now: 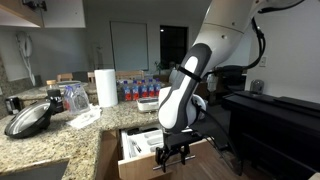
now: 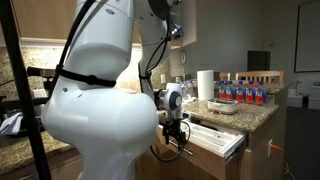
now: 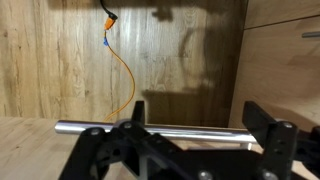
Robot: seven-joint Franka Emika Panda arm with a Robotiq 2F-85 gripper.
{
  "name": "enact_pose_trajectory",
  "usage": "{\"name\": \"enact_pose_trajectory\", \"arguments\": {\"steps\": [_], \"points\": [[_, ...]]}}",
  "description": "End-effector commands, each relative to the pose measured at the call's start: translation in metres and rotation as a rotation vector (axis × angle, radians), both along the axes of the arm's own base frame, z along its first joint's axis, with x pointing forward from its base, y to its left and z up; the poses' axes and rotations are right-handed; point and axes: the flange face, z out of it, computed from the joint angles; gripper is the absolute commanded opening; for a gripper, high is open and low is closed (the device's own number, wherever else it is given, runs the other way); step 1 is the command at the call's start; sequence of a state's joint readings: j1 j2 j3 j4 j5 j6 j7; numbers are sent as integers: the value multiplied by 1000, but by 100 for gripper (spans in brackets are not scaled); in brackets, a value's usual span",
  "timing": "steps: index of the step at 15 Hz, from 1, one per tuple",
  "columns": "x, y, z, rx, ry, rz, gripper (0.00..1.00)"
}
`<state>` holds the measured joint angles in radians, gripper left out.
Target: Close the open drawer
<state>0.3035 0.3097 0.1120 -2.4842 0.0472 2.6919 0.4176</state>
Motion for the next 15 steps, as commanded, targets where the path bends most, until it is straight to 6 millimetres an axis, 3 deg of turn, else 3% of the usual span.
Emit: {"name": "enact_pose_trajectory", "arguments": {"steps": [1, 15], "points": [[8, -1, 1, -18, -71, -34, 100], [20, -1, -2, -71, -327, -68, 100]]}}
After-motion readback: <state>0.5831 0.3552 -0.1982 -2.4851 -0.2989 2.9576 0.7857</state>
